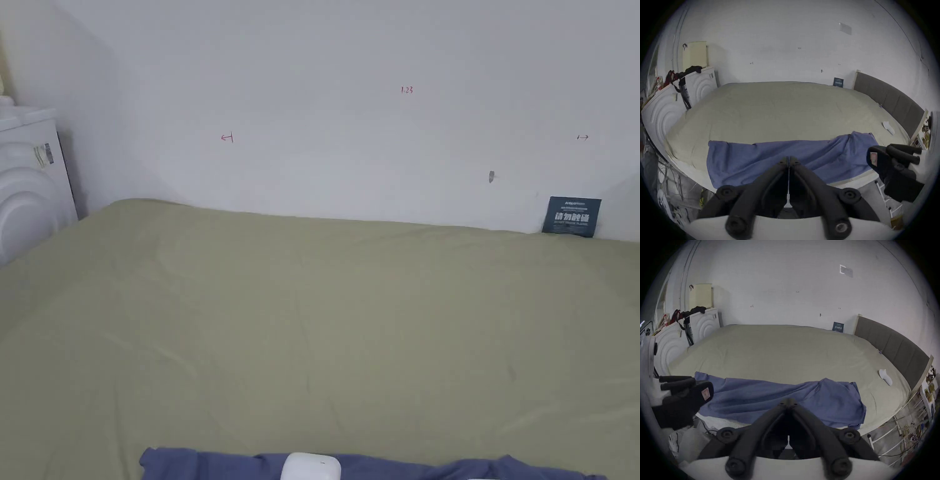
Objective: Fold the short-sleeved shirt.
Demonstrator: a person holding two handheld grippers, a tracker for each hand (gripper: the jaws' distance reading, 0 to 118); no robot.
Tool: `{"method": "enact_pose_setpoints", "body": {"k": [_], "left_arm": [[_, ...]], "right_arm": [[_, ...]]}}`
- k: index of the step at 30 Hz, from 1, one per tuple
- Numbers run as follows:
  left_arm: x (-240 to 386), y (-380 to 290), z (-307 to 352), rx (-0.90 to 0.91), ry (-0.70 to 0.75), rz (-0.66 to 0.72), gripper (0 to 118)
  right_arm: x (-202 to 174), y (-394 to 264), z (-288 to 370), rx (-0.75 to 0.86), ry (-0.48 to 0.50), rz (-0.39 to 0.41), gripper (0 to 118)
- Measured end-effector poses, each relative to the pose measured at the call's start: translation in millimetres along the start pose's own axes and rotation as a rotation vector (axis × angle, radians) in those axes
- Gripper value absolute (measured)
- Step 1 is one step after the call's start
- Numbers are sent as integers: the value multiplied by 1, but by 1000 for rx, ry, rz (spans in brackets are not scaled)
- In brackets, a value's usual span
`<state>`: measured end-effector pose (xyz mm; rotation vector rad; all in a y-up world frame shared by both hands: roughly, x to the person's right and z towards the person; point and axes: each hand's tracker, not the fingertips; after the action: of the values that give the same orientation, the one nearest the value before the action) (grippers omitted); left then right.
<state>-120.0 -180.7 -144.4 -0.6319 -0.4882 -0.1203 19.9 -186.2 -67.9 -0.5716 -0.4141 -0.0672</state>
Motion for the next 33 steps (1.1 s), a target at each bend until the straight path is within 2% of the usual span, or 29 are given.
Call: {"method": "enact_pose_setpoints", "body": {"k": [3,5,8,10,14,16,17,18,19,20,21,22,25,29,33], "left_arm": [[-19,8,2,-36,-86,43,0],[-60,17,6,-14,-148,86,1],[-142,40,-1,-5,-62,171,1],[-197,52,-10,-31,-69,230,1],[-288,47,-38,-191,-370,370,1],[-306,33,-50,-216,-437,371,2],[-314,26,-59,-259,-482,379,11],[-316,19,-66,-284,-466,387,26],[-318,11,-75,-303,-452,391,57],[-321,4,-84,-334,-439,404,77],[-321,-2,-92,-355,-418,419,85],[-318,-7,-97,-375,-418,421,85],[-311,-19,-113,-380,-537,470,86],[-300,-31,-131,-358,-529,475,87],[-301,-35,-128,-282,-550,581,88]], "right_arm": [[10,7,6,-1,34,-11,1],[25,14,16,27,58,-15,1],[47,27,26,82,30,-23,1],[59,34,25,63,34,-52,1],[68,40,28,63,69,-79,1],[69,42,26,65,103,-97,1],[70,43,25,59,115,-106,1],[71,45,23,55,119,-110,1],[70,47,22,51,127,-112,1],[70,48,21,47,134,-116,1],[71,48,21,43,140,-115,1],[70,48,20,40,146,-107,1],[69,47,18,26,150,-95,2],[71,42,12,-8,160,-115,2],[70,34,9,-33,176,-138,2]]}}
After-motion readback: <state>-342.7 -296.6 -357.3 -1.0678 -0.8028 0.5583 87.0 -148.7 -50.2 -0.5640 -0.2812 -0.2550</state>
